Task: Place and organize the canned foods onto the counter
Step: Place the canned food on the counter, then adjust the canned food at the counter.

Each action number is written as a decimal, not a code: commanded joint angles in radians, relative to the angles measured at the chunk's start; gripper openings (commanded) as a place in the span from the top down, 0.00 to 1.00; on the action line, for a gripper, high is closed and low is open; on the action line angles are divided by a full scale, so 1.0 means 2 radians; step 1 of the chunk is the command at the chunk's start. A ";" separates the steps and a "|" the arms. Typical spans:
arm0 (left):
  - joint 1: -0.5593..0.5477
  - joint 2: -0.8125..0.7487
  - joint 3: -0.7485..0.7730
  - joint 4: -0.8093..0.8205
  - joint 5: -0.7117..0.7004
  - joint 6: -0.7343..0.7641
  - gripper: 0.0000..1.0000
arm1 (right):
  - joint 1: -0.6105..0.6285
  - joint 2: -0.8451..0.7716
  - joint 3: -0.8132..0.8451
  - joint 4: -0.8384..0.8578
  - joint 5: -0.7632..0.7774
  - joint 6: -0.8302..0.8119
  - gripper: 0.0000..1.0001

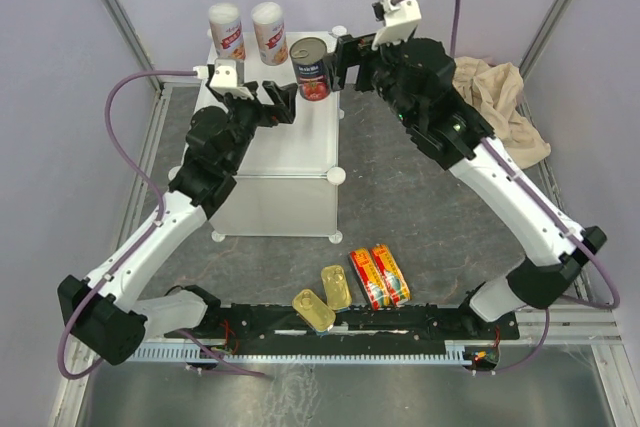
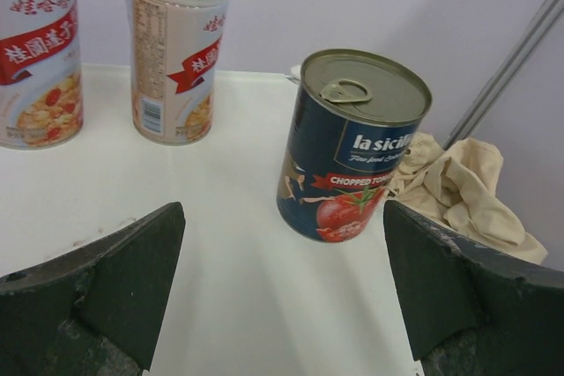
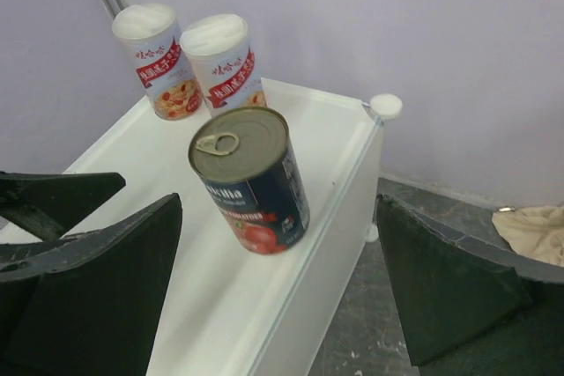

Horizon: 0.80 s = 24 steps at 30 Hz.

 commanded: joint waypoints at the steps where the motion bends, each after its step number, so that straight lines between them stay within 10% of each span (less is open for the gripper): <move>1: -0.022 0.017 0.012 0.027 0.012 -0.014 0.00 | -0.002 -0.074 -0.063 0.051 0.042 0.006 0.02; 24: -0.097 0.114 0.067 0.075 -0.134 0.042 0.04 | -0.003 -0.306 -0.345 0.079 0.090 0.048 0.03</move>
